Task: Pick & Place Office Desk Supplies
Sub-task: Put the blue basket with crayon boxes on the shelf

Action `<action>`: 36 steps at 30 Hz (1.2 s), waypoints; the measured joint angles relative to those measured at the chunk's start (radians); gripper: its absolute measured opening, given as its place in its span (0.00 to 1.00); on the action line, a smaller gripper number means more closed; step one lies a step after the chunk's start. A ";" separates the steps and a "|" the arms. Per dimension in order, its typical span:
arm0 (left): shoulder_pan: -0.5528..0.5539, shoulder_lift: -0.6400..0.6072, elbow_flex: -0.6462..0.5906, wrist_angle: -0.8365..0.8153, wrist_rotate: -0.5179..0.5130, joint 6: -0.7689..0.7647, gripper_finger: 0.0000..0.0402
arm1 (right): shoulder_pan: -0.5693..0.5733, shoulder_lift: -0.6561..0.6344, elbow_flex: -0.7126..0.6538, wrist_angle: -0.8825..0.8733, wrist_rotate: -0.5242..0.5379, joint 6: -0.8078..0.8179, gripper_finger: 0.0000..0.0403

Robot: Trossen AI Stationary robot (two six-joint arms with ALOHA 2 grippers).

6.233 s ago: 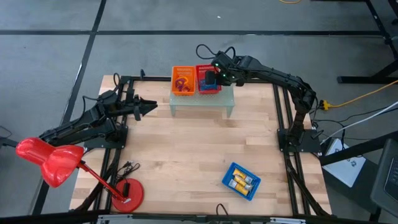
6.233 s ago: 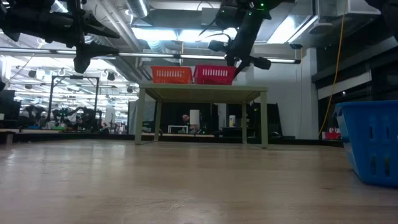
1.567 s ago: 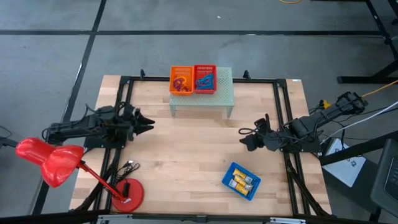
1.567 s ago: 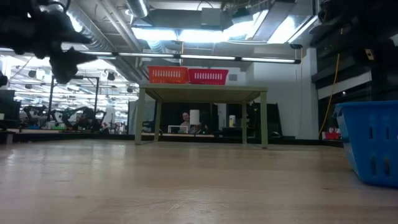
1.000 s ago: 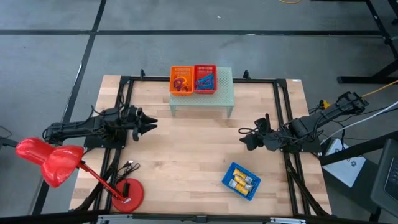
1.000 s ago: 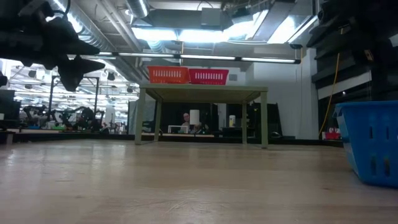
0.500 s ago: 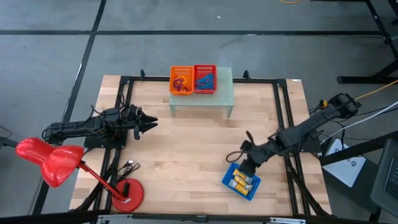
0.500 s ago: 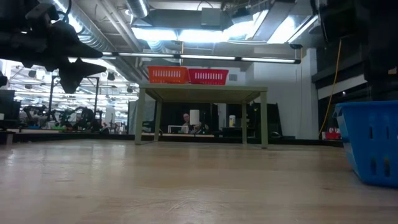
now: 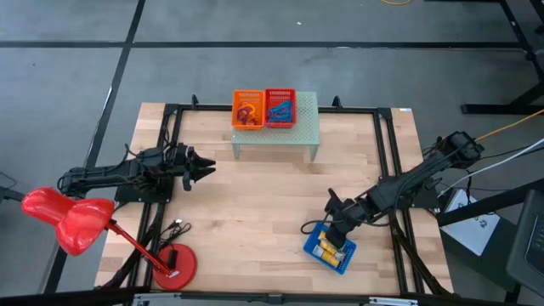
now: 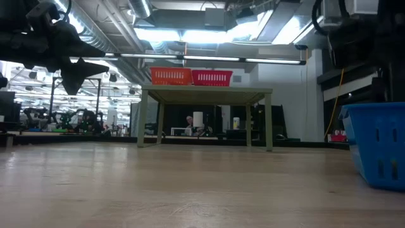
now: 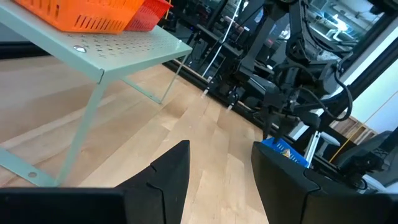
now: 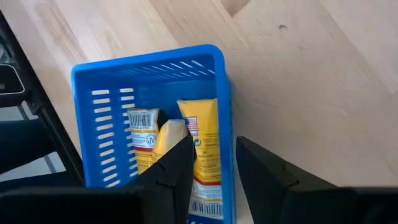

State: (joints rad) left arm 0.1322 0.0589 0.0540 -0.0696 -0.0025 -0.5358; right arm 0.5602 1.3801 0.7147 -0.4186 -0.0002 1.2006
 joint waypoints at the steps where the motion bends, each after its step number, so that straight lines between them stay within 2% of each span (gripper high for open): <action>1: 0.000 0.000 0.000 0.000 -0.001 0.000 0.42 | 0.000 0.006 0.000 0.006 0.000 -0.002 0.31; 14: 0.002 0.057 -0.041 0.075 -0.001 -0.001 0.42 | 0.000 0.114 0.000 -0.016 -0.025 0.000 0.29; 17: 0.002 0.074 -0.042 0.075 -0.001 -0.001 0.42 | -0.003 0.117 0.000 -0.016 -0.042 0.018 0.24; 23: 0.002 0.090 -0.042 0.075 -0.001 -0.001 0.42 | -0.007 0.117 0.000 -0.012 -0.081 0.026 0.03; 31: 0.002 0.088 -0.043 0.075 -0.001 -0.001 0.42 | -0.028 0.117 0.030 -0.012 -0.092 0.067 0.01; 36: 0.002 0.082 -0.043 0.075 -0.001 -0.001 0.42 | -0.062 0.117 0.106 -0.017 -0.051 0.073 0.01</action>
State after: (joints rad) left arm 0.1341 0.1409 0.0113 0.0055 -0.0032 -0.5364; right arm 0.4981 1.4975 0.8211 -0.4352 -0.0512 1.2735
